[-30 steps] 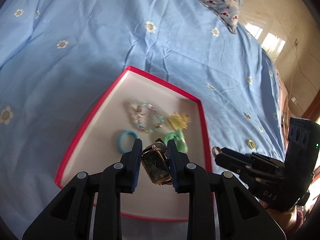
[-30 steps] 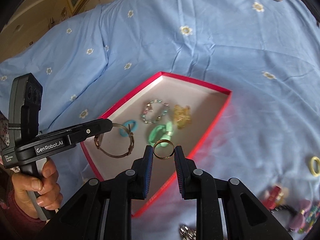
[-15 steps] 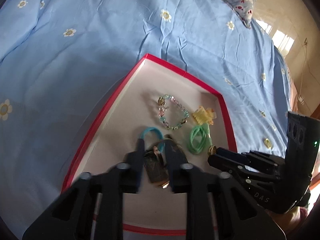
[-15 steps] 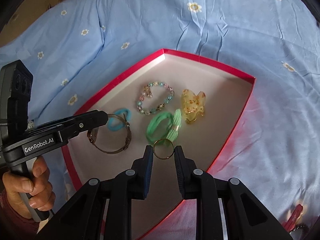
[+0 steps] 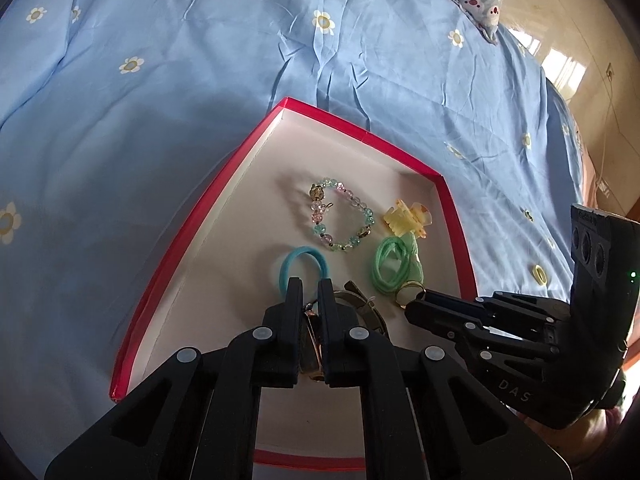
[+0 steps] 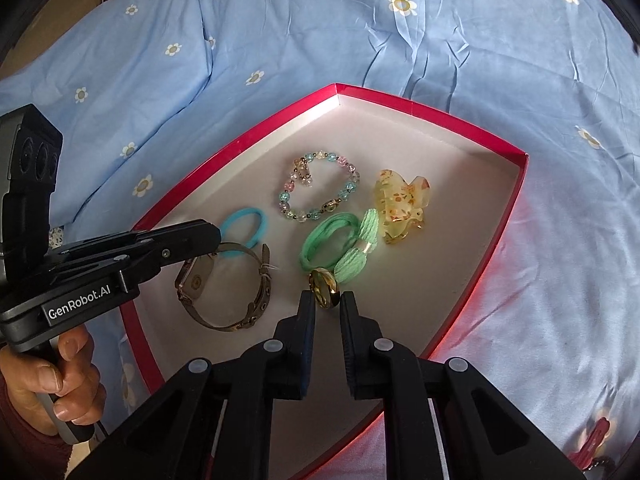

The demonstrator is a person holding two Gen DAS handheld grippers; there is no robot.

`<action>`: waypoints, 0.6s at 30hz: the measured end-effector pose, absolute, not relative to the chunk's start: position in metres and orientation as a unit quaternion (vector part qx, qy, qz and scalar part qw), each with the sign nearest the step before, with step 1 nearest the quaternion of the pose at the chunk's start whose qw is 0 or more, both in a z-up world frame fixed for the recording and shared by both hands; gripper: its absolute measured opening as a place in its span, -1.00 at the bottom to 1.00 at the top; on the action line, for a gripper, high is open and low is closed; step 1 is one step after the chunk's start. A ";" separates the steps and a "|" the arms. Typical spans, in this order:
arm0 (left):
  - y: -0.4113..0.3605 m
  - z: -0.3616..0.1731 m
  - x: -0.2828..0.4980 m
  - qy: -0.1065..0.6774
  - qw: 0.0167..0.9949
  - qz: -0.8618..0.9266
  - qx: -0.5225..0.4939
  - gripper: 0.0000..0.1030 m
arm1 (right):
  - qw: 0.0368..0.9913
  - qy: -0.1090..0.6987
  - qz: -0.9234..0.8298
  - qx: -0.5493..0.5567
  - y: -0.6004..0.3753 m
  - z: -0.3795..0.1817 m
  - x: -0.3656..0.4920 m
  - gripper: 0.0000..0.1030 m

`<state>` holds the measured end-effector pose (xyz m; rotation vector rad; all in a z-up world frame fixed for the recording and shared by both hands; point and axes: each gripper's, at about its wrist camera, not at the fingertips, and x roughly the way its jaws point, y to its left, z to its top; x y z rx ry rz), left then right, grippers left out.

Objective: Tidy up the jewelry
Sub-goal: 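Lower the watch and gold ring into the box lid and open both tools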

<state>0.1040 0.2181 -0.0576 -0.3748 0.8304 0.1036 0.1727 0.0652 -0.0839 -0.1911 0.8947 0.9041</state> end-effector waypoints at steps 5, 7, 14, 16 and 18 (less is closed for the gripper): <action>0.215 -0.054 0.102 0.397 0.899 0.050 -0.179 -0.87 | 0.800 0.417 0.423 -0.080 0.064 -0.082 0.173 -0.70; 0.214 -0.052 0.101 0.396 0.899 0.051 -0.178 -0.86 | 0.802 0.417 0.421 -0.077 0.062 -0.081 0.173 -0.67; 0.212 -0.043 0.098 0.391 0.901 0.055 -0.177 -0.69 | 0.808 0.411 0.417 -0.061 0.049 -0.072 0.172 -0.65; 0.210 -0.041 0.096 0.389 0.902 0.055 -0.177 -0.65 | 0.811 0.407 0.416 -0.054 0.043 -0.068 0.171 -0.63; 0.208 -0.039 0.094 0.388 0.903 0.056 -0.177 -0.55 | 0.814 0.404 0.414 -0.047 0.035 -0.064 0.168 -0.57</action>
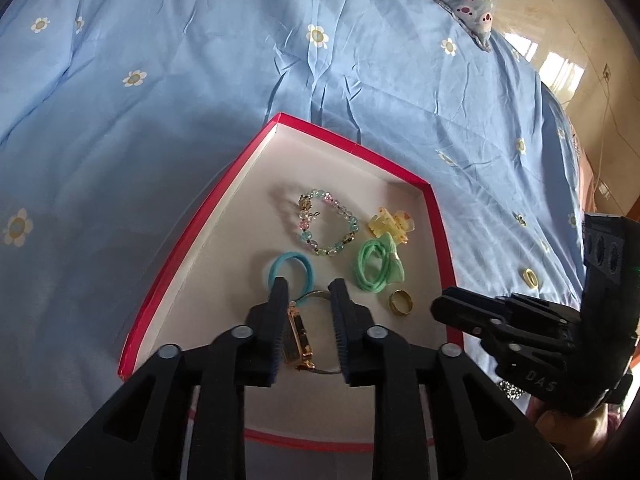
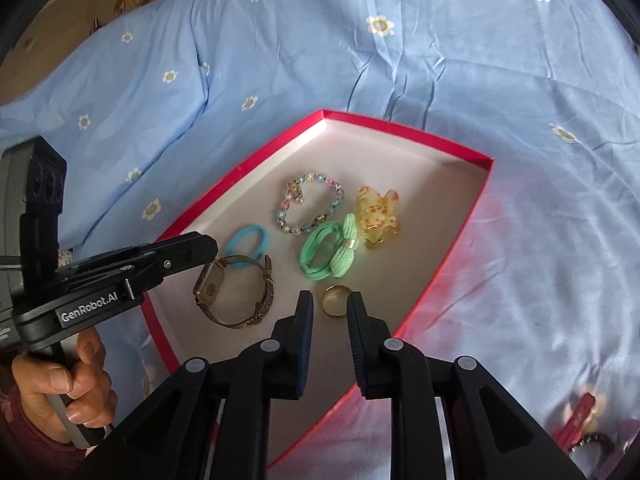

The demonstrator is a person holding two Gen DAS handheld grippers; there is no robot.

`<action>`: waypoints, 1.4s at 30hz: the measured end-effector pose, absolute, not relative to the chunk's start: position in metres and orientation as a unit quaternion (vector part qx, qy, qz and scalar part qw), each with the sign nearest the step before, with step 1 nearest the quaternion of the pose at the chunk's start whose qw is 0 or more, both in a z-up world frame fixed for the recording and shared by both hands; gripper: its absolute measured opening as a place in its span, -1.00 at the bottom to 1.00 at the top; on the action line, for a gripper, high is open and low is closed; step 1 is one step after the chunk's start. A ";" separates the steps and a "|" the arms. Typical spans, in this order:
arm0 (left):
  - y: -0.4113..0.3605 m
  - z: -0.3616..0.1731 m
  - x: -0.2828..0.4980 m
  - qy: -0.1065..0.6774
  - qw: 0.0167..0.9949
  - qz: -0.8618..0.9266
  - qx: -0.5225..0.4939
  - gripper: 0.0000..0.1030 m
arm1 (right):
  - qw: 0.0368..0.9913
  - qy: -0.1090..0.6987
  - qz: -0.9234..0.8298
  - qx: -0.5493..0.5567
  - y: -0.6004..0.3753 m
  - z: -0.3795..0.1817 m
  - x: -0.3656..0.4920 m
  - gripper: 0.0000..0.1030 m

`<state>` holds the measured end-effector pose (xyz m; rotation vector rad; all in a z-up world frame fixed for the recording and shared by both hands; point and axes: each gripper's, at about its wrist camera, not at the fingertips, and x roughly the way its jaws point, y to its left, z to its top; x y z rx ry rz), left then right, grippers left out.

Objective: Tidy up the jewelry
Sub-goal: 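Move both open tools back toward the remaining jewelry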

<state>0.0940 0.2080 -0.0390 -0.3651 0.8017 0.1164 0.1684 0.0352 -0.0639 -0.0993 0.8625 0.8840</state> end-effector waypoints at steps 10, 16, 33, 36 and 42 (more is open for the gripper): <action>0.180 -0.021 0.080 0.376 0.908 0.036 -0.180 -0.35 | 0.837 0.382 0.391 -0.001 -0.028 -0.041 0.152 -0.40; 0.149 -0.015 0.078 0.382 0.908 0.005 -0.170 -0.28 | 0.853 0.385 0.351 0.025 -0.083 -0.041 0.147 -0.31; 0.063 -0.025 0.085 0.418 0.897 -0.070 -0.129 -0.12 | 0.882 0.400 0.234 0.084 -0.209 -0.065 0.124 -0.19; 0.050 -0.029 0.088 0.426 0.893 -0.079 -0.120 -0.11 | 0.883 0.399 0.229 0.090 -0.218 -0.067 0.124 -0.19; 0.026 -0.037 0.101 0.443 0.885 -0.099 -0.105 -0.11 | 0.884 0.396 0.225 0.101 -0.230 -0.069 0.126 -0.19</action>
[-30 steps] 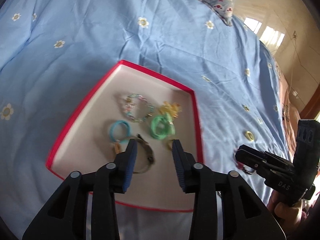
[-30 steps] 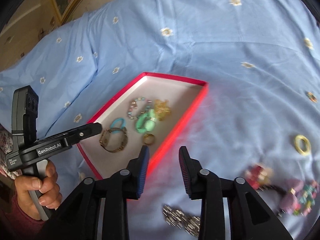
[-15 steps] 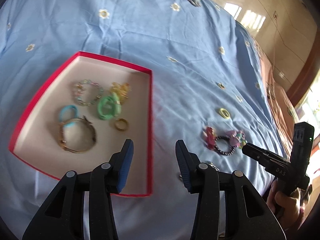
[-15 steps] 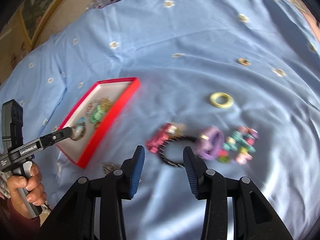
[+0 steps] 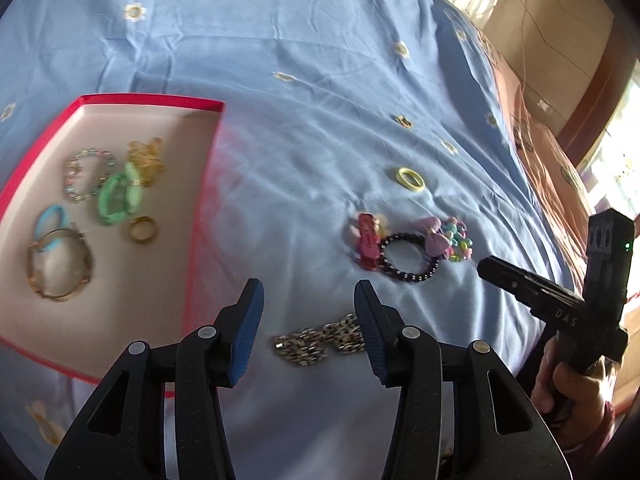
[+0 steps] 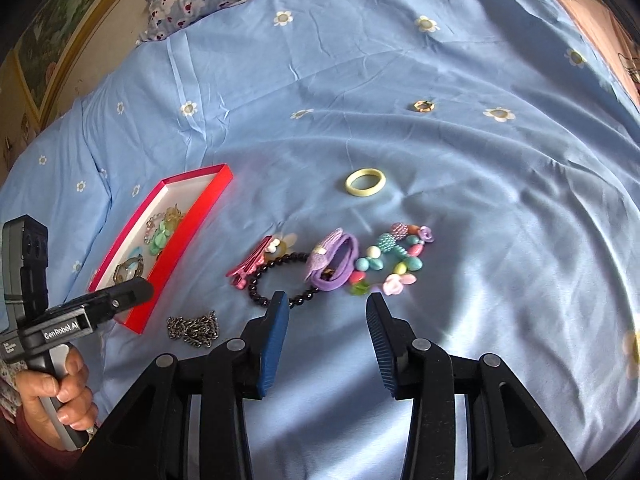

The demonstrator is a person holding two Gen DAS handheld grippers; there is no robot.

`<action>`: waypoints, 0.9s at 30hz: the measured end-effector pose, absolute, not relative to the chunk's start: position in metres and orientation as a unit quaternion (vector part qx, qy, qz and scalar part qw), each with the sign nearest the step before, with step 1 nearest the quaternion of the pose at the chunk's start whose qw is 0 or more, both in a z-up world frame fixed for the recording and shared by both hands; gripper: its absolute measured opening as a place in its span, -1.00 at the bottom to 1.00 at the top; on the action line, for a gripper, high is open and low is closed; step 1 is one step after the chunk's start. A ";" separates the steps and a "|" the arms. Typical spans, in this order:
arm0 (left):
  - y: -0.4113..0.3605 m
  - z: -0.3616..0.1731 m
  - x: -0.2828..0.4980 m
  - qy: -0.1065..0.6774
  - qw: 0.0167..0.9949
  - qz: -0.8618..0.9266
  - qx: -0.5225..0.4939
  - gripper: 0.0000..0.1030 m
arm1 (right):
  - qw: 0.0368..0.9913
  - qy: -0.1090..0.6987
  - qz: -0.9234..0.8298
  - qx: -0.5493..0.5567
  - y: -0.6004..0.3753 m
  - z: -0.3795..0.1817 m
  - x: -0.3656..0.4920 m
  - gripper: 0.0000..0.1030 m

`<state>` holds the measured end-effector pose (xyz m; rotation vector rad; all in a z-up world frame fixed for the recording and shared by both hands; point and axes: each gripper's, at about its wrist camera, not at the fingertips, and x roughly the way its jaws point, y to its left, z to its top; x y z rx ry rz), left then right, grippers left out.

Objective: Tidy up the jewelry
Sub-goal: 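Move both open tools back toward the remaining jewelry, then grasp the red hair clip with the left tool while the right tool grasps the pastel beaded bracelet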

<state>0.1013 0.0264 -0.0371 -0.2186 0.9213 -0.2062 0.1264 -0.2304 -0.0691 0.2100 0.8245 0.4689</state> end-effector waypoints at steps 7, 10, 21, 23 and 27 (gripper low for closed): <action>-0.001 -0.043 0.119 0.456 0.877 -0.124 -0.086 -0.11 | 0.887 0.389 0.222 0.112 -0.242 -0.069 0.134 -0.19; -0.011 -0.046 0.128 0.461 0.874 -0.131 -0.077 -0.11 | 0.890 0.390 0.210 0.112 -0.248 -0.070 0.140 -0.19; -0.030 -0.066 0.161 0.482 0.862 -0.142 -0.070 -0.13 | 0.883 0.422 0.188 0.082 -0.243 -0.092 0.173 -0.18; -0.033 -0.070 0.164 0.484 0.861 -0.145 -0.066 -0.16 | 0.887 0.417 0.187 0.069 -0.237 -0.096 0.178 -0.18; -0.033 -0.073 0.167 0.484 0.859 -0.153 -0.063 -0.65 | 0.892 0.412 0.179 0.057 -0.233 -0.098 0.184 -0.70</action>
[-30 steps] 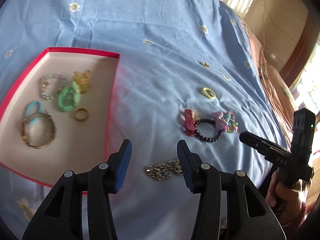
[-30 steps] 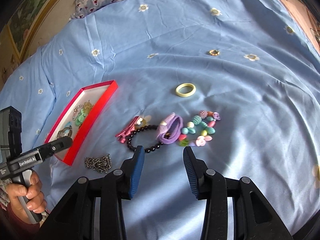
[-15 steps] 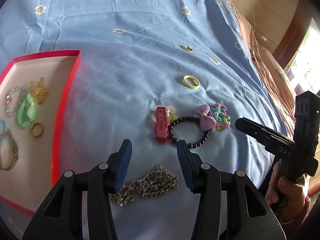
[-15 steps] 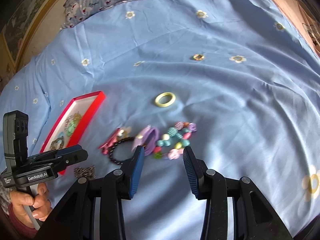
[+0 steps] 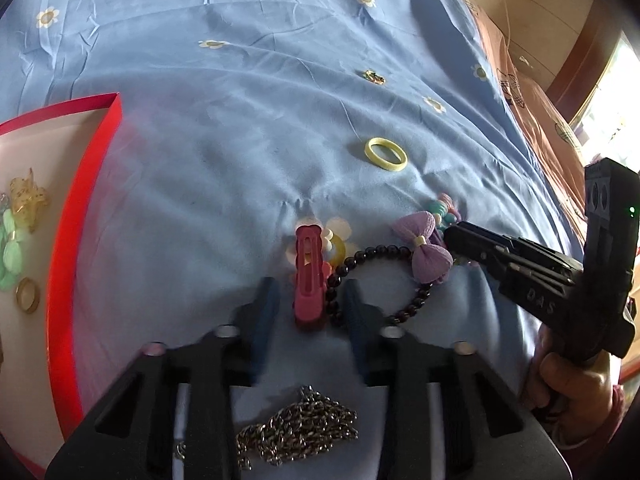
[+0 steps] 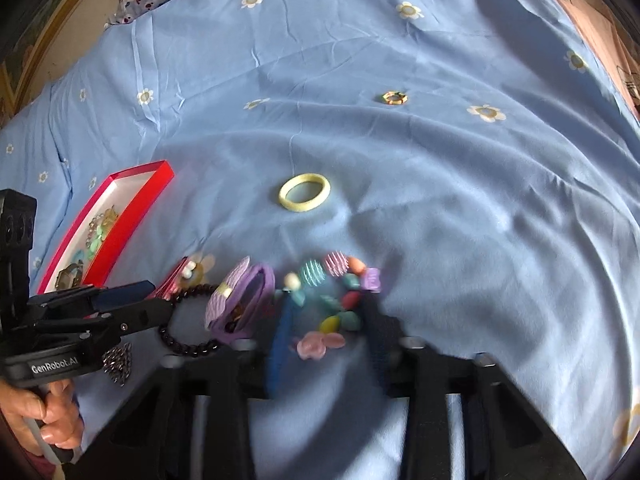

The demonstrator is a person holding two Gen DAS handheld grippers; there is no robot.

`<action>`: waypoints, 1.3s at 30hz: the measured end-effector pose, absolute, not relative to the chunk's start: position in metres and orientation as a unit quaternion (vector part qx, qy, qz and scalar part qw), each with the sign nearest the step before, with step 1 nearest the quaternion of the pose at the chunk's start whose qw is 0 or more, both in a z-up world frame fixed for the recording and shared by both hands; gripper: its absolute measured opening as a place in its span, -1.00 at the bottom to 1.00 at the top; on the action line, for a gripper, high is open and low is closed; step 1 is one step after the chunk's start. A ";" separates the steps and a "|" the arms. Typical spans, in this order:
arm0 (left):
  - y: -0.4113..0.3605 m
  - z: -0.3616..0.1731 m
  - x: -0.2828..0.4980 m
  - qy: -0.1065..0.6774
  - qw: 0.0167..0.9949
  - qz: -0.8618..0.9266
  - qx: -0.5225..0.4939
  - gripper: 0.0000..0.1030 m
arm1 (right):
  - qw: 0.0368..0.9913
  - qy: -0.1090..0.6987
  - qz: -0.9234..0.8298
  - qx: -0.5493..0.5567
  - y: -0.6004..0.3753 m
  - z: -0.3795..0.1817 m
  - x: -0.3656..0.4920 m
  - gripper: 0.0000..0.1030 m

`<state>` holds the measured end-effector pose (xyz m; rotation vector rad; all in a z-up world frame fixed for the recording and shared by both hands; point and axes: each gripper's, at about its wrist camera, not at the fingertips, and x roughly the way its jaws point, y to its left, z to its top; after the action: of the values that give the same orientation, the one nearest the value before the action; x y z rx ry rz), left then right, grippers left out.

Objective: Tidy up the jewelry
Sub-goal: 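Grasp the red hair clip with the left tool while the right tool grasps the pastel beaded bracelet, then carry the red clip and pastel bracelet into the box lid and open both tools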

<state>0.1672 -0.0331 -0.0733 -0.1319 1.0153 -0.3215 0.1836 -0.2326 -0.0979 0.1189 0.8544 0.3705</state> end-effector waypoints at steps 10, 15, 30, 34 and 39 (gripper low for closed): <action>-0.016 -0.062 0.153 0.469 0.867 -0.150 -0.079 -0.72 | 0.893 0.387 0.214 0.086 -0.235 -0.076 0.171 -0.83; 0.002 -0.047 0.138 0.450 0.877 -0.140 -0.093 -0.72 | 0.895 0.369 0.235 0.085 -0.224 -0.056 0.160 -0.83; 0.068 -0.018 0.095 0.405 0.901 -0.083 -0.130 -0.72 | 0.886 0.331 0.318 0.066 -0.160 -0.008 0.141 -0.83; 0.087 -0.017 0.085 0.400 0.904 -0.064 -0.139 -0.72 | 0.878 0.330 0.343 0.057 -0.135 -0.004 0.139 -0.83; 0.111 -0.016 0.076 0.393 0.906 -0.041 -0.150 -0.72 | 0.867 0.326 0.374 0.042 -0.101 0.001 0.136 -0.83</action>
<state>0.0758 0.1107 -0.0159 -0.3103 0.8125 -0.0857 0.1363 -0.1013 0.0015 0.0883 0.6819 0.7836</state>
